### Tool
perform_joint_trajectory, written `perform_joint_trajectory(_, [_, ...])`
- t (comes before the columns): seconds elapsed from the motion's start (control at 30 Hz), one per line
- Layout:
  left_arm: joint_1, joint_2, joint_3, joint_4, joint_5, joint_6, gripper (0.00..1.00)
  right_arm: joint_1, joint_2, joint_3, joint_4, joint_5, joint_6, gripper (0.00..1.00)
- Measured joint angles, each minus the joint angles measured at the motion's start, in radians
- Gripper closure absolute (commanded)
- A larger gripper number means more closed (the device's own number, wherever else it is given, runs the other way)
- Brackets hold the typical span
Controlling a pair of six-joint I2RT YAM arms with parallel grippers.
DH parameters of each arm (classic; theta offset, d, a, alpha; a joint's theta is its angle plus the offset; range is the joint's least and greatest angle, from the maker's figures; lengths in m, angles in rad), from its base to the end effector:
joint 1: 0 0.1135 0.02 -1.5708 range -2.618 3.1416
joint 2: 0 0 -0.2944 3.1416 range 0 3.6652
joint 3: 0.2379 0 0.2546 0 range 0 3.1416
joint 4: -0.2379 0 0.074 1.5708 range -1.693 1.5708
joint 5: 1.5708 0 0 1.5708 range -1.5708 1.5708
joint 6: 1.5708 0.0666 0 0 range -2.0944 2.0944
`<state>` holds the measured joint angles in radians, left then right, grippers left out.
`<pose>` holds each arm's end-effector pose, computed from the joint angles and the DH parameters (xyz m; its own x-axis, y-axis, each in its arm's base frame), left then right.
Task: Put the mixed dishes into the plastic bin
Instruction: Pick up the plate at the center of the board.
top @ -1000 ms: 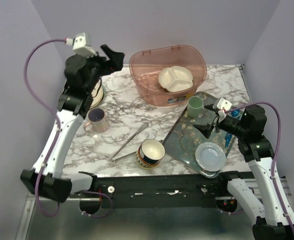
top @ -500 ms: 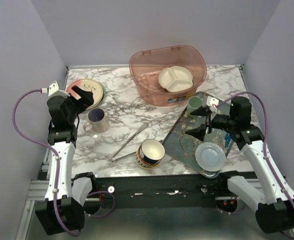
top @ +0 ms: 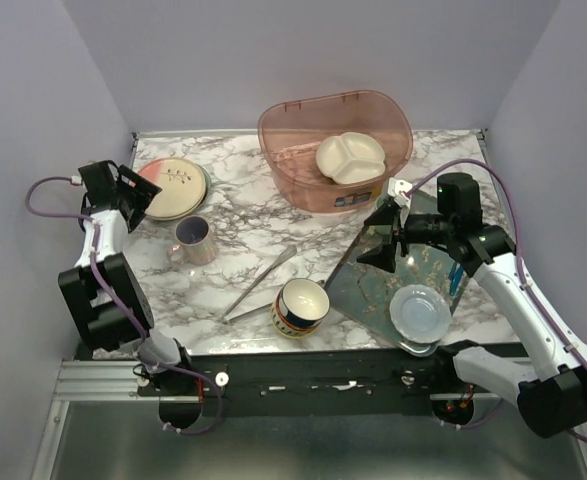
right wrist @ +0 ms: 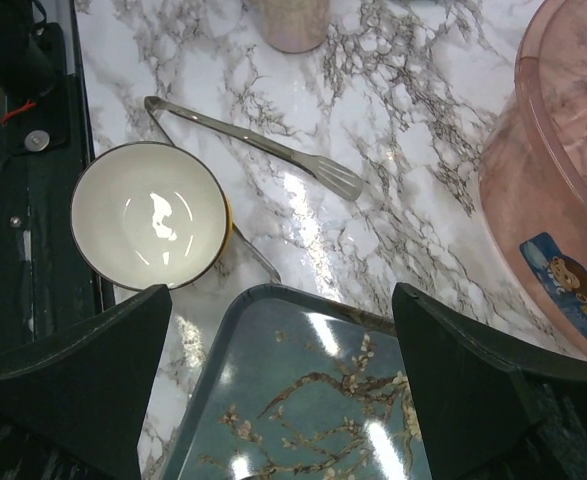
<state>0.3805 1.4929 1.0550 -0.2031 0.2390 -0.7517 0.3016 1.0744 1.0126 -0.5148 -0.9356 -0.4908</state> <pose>0.3381 0.1182 0.2735 -0.2795 -0.8264 -0.4888 -0.5140 0.5588 -0.6507 0.1995 0.1182 0.3551 -0.0724 -0.3154 -0.9462 -0.9691 0.2466 -0.0081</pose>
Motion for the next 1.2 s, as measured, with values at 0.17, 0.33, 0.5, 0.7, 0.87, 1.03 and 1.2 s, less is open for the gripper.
perform_joint_trajectory(0.17, [0.022, 0.131, 0.119, -0.107, -0.051, 0.03, 0.25, 0.005, -0.013, -0.01, -0.011, 0.008, -0.006, 0.01])
perform_joint_trajectory(0.33, [0.024, 0.226, 0.233, -0.172, -0.131, 0.071, 0.31, 0.007, -0.015, -0.016, -0.013, 0.021, -0.008, 0.02])
perform_joint_trajectory(0.5, [0.024, 0.298, 0.291, -0.222, -0.197, 0.109, 0.35, 0.007, -0.024, -0.018, -0.015, 0.034, -0.008, 0.01])
perform_joint_trajectory(0.7, [0.023, 0.328, 0.299, -0.252, -0.222, 0.126, 0.42, 0.008, -0.026, -0.02, -0.016, 0.038, -0.013, 0.02])
perform_joint_trajectory(0.87, [0.023, 0.356, 0.318, -0.254, -0.224, 0.127, 0.47, 0.01, -0.026, -0.024, -0.019, 0.042, -0.017, 0.02])
perform_joint_trajectory(1.03, [0.018, 0.385, 0.348, -0.255, -0.224, 0.128, 0.5, 0.011, -0.026, -0.025, -0.02, 0.052, -0.02, 0.02])
perform_joint_trajectory(1.2, [0.005, 0.403, 0.374, -0.256, -0.225, 0.128, 0.53, 0.011, -0.026, -0.025, -0.021, 0.056, -0.025, 0.02])
